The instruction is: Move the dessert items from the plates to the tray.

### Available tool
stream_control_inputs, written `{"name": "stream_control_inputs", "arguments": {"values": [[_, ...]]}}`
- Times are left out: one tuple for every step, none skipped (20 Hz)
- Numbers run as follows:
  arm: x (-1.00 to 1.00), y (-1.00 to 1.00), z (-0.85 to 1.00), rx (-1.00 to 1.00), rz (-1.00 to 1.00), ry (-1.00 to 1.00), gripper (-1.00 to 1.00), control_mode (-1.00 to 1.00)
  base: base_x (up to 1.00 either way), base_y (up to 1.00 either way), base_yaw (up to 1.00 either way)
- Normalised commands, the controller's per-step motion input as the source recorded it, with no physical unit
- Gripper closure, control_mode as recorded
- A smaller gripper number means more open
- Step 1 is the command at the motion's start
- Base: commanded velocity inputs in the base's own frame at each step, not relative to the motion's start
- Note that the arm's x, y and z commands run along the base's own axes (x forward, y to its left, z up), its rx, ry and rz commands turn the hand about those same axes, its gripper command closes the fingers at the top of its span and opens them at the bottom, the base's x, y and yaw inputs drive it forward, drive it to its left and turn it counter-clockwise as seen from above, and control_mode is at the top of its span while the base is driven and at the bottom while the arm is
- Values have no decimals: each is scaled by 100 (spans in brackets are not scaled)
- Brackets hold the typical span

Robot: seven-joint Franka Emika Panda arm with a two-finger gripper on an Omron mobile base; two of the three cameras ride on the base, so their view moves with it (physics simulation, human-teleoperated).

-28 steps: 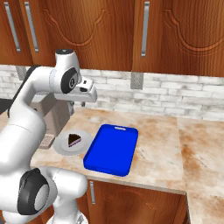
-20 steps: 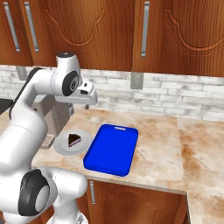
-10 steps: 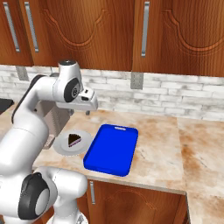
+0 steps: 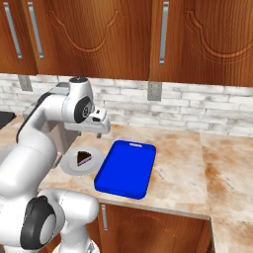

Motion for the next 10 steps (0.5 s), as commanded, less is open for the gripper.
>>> {"name": "stream_control_inputs", "arguments": {"values": [[0,19,-21,0,0,20,-100,-100,0,0,0],[1,15,-27,0,0,15,-100,-100,0,0,0],[0,16,-29,0,0,13,-100,-100,0,0,0],[7,25,-30,0,0,14,-100,-100,0,0,0],[18,39,-37,0,0,13,-100,-100,0,0,0],[21,38,-31,0,0,17,-100,-100,0,0,0],[12,48,-41,0,0,14,-100,-100,0,0,0],[0,37,-44,0,0,10,-100,-100,0,0,0],[0,16,-43,0,0,5,-100,-100,0,0,0],[0,12,-39,0,0,5,-100,-100,0,0,0]]}}
